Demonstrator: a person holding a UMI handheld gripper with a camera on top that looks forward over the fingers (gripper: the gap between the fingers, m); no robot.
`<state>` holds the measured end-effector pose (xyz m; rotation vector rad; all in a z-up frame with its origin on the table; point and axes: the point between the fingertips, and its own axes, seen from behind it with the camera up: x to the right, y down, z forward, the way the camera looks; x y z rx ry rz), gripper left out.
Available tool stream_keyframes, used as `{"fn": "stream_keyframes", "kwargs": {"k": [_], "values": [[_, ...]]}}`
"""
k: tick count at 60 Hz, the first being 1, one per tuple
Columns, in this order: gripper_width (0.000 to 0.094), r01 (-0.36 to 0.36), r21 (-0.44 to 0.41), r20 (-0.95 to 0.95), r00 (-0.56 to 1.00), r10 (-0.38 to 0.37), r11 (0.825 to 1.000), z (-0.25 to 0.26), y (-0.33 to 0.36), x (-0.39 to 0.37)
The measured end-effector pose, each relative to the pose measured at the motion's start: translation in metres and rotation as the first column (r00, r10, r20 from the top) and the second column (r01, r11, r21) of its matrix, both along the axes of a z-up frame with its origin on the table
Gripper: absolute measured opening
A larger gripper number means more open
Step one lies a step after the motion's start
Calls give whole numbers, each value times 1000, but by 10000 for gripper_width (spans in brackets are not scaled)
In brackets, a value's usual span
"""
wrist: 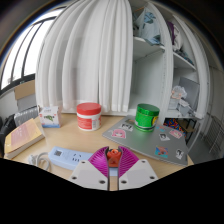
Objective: Unplug charger
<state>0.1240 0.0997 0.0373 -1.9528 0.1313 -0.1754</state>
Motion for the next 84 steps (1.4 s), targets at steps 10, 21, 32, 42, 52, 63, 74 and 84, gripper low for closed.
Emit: {"fn": "stream_keyframes", "kwargs": {"k": [10, 21, 32, 42, 52, 63, 74, 84], "values": [[96, 12, 13, -11, 1000, -11, 1000, 3, -3, 0], [95, 12, 380, -16, 1000, -6, 925, 162, -17, 4], [94, 146, 159, -99, 986, -131, 976, 151, -8, 43], [96, 184, 15, -68, 981, -183, 983, 72, -40, 71], [119, 200, -112, -125, 969, -214, 973, 8, -71, 89], [188, 148, -158, -155, 973, -173, 976, -17, -76, 84], [277, 121, -203, -106, 984, -144, 972, -31, -81, 82], [597, 127, -196, -171, 972, -162, 972, -26, -84, 73]]}}
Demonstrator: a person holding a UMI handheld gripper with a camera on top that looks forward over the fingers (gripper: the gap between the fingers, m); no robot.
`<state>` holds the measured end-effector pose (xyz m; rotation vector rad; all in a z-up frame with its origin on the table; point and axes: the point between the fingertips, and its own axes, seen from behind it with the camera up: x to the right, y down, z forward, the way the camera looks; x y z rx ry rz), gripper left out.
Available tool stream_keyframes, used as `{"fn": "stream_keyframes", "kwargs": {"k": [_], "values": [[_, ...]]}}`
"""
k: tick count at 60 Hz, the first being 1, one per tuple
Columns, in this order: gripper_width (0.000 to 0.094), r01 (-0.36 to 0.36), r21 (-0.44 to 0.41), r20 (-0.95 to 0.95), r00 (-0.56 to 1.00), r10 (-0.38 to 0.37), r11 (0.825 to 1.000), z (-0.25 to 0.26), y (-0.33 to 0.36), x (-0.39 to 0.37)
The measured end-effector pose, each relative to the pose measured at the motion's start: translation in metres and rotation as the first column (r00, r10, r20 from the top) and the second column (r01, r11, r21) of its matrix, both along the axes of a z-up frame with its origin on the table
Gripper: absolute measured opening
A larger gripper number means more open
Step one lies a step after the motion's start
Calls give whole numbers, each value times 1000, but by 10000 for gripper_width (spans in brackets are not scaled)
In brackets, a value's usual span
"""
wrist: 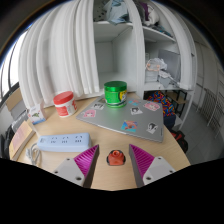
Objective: Unplug charger
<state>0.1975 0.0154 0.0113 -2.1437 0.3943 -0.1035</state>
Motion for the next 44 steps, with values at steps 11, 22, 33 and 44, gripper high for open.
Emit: {"fn": "stream_keyframes", "kwargs": {"k": [11, 22, 33, 44], "values": [[839, 71, 39, -18, 997, -70, 997, 25, -20, -6], [839, 65, 53, 15, 998, -66, 997, 48, -56, -33], [842, 33, 107, 49, 998, -38, 994, 68, -95, -81], [843, 7, 121, 78, 997, -16, 993, 72, -124, -134]]}}
